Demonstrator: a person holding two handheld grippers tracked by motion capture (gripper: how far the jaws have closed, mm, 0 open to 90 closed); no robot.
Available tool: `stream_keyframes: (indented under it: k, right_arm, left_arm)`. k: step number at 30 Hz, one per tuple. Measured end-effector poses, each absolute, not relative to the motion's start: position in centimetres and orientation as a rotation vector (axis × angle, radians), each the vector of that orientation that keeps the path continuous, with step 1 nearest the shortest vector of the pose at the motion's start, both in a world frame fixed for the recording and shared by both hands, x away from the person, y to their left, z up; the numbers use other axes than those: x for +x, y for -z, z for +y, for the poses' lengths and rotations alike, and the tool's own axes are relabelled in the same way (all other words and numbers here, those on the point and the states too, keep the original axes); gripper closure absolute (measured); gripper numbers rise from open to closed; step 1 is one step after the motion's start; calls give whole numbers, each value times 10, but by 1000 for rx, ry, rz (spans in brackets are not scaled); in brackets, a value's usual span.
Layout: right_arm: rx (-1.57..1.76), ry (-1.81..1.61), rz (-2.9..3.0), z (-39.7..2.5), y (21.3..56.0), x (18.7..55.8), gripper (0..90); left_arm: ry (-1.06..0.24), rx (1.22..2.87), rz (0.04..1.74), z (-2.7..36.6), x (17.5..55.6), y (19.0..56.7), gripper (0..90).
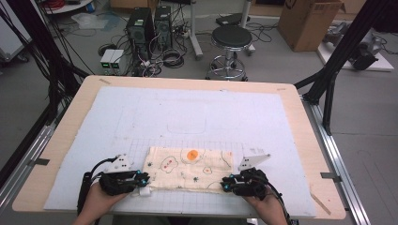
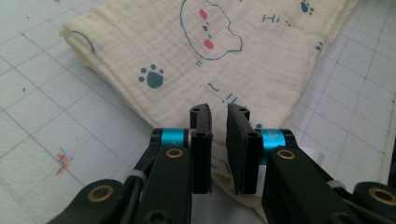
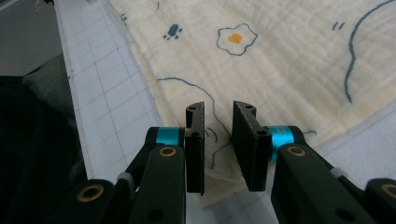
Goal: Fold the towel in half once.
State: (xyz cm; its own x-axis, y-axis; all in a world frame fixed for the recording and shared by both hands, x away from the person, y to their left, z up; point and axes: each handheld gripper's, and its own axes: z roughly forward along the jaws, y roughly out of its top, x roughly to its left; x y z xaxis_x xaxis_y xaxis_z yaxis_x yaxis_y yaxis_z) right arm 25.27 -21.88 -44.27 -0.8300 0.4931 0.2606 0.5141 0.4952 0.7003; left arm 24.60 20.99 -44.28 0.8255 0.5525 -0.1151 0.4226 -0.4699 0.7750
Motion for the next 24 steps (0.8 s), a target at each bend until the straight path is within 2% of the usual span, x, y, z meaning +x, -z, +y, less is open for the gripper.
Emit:
stream_keyframes:
  k: [10,14,20,24]
  right_arm:
    - [-911,1373,-2644,-223,438,250,650]
    - [-932,1421,-2640,-225,434,252,620]
    - [-956,1478,-2623,-224,424,256,558]
    - [-964,1492,-2634,-222,420,262,556]
  left_arm:
    - [-202,2060,715,213,244,435,739]
    - [-205,2016,709,210,246,431,693]
    - [-210,1984,711,207,250,426,575]
    - [-208,1972,715,203,254,424,561]
